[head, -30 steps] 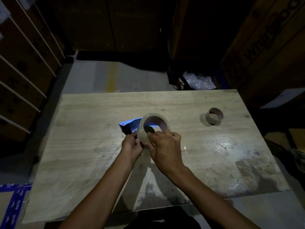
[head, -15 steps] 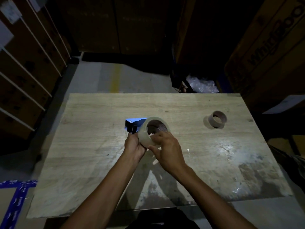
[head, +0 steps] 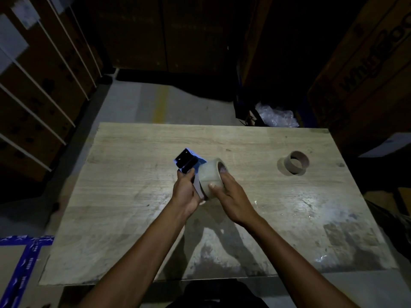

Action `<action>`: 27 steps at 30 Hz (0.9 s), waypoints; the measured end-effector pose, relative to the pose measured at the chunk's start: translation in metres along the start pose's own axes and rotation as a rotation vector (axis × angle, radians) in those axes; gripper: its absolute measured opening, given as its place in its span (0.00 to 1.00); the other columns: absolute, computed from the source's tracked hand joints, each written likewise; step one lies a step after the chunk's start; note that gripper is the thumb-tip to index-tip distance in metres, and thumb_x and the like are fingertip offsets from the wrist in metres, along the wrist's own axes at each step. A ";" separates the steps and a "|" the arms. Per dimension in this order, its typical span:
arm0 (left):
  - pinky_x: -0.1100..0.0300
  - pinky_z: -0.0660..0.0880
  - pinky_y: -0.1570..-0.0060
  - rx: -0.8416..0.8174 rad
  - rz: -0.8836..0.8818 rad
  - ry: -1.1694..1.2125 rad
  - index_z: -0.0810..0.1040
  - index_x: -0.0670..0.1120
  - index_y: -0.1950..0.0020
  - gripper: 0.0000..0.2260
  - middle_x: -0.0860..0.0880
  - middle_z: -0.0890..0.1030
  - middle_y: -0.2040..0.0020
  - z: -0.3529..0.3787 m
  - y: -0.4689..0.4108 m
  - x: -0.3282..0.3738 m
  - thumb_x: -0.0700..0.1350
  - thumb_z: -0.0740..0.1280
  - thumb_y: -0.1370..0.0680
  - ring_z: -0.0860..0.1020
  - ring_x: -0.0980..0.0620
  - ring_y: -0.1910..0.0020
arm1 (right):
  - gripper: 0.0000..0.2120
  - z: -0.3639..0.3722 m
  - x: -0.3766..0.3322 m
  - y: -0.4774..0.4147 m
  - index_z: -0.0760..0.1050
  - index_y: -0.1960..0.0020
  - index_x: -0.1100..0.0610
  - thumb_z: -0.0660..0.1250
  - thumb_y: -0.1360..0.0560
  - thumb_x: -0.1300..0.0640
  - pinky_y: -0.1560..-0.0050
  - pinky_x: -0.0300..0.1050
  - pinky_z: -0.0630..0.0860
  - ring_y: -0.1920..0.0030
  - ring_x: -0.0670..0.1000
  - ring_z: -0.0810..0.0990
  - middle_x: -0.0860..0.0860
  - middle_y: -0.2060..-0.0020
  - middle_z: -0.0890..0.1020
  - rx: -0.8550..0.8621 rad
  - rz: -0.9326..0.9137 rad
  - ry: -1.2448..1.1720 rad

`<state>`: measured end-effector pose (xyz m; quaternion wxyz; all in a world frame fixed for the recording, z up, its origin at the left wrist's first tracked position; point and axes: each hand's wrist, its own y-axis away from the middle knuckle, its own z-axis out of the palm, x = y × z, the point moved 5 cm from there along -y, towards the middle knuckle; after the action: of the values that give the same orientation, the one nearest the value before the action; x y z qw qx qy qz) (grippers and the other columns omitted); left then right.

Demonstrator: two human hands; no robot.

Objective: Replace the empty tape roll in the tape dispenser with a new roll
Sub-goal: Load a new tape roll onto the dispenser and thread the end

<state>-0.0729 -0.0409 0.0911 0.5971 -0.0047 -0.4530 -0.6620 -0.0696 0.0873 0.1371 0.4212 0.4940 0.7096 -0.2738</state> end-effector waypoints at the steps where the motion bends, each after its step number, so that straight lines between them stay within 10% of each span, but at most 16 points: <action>1: 0.54 0.80 0.64 -0.005 0.014 -0.025 0.67 0.52 0.29 0.15 0.45 0.80 0.48 0.003 0.003 0.001 0.41 0.55 0.15 0.80 0.47 0.56 | 0.20 0.004 0.000 0.001 0.72 0.36 0.51 0.57 0.21 0.41 0.44 0.44 0.72 0.43 0.50 0.74 0.51 0.43 0.76 0.013 0.022 -0.013; 9: 0.52 0.75 0.58 0.010 0.044 -0.099 0.67 0.49 0.34 0.10 0.44 0.79 0.50 0.003 0.003 0.004 0.43 0.55 0.15 0.78 0.45 0.57 | 0.29 0.012 0.005 0.006 0.66 0.27 0.50 0.55 0.24 0.38 0.32 0.42 0.63 0.32 0.49 0.61 0.48 0.34 0.64 -0.050 0.010 -0.070; 17: 0.52 0.77 0.57 -0.021 0.118 -0.339 0.68 0.54 0.31 0.14 0.45 0.81 0.46 0.006 0.006 0.004 0.43 0.58 0.16 0.79 0.45 0.55 | 0.24 0.008 0.015 0.001 0.76 0.40 0.51 0.60 0.27 0.36 0.51 0.56 0.80 0.48 0.58 0.83 0.56 0.46 0.82 0.247 0.435 -0.615; 27: 0.57 0.75 0.70 -0.002 0.106 -0.438 0.68 0.55 0.33 0.17 0.44 0.80 0.51 0.011 0.004 0.008 0.39 0.56 0.19 0.79 0.45 0.62 | 0.15 0.013 -0.005 0.003 0.75 0.44 0.47 0.64 0.30 0.46 0.57 0.37 0.78 0.44 0.52 0.75 0.56 0.40 0.70 0.101 0.180 -0.536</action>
<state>-0.0786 -0.0401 0.1045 0.5184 -0.1726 -0.5703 -0.6134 -0.0617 0.0760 0.1348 0.5913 0.4856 0.5115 -0.3911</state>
